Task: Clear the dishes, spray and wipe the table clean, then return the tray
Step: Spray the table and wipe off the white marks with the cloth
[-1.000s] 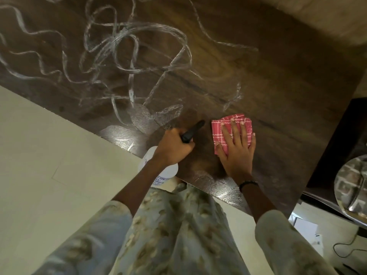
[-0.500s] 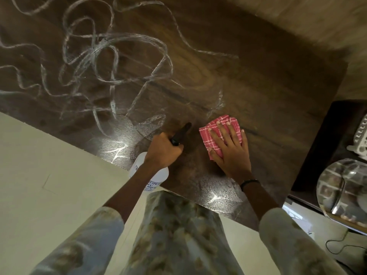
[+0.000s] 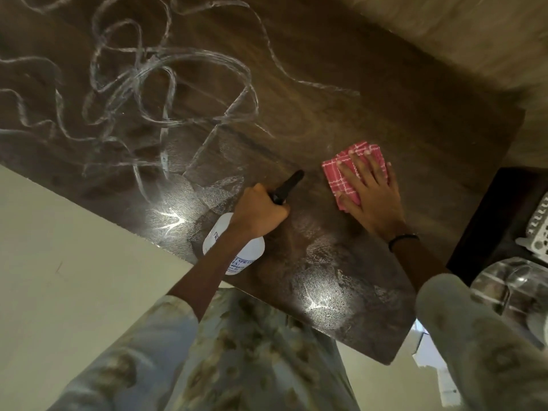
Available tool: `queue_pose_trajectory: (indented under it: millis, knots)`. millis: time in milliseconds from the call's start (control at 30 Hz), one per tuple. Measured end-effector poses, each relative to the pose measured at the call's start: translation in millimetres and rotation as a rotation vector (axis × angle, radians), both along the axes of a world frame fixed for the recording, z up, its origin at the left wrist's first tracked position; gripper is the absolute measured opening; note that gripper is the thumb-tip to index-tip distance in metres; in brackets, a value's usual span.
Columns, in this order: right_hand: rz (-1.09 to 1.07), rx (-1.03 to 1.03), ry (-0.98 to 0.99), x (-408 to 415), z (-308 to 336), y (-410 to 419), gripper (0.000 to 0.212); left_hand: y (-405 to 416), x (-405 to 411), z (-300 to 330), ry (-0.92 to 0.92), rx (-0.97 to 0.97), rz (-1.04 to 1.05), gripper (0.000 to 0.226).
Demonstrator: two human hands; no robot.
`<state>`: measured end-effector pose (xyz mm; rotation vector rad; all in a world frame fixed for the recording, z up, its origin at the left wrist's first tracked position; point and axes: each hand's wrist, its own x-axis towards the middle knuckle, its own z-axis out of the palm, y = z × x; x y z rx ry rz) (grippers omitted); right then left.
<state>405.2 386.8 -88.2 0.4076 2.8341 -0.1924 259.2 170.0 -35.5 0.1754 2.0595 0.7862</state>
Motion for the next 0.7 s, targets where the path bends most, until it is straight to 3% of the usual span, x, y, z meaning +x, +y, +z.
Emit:
queue_pose_trajectory:
  millis: [167, 233, 467, 567, 700]
  knots:
    - [-0.195, -0.017, 0.068, -42.4, -8.7, -17.0, 0.063, -5.0, -5.5, 6.3, -0.033, 0.092, 0.078, 0.004]
    - [-0.230, -0.030, 0.125, -61.5, -11.2, -37.7, 0.061, -10.0, -7.7, 8.5, -0.062, 0.119, 0.132, 0.005]
    - [0.151, -0.149, 0.224, -54.0, -19.5, -112.7, 0.057, -29.6, -12.5, 17.8, -0.020, 0.082, 0.159, 0.019]
    - [0.360, -0.126, 0.179, -20.6, -21.4, -81.2, 0.061, -38.3, -17.7, 18.5, -0.023, 0.067, 0.173, 0.003]
    - [0.191, -0.023, 0.120, -21.3, -17.0, -27.1, 0.063, -47.2, -26.0, 17.8, 0.024, 0.026, 0.217, 0.011]
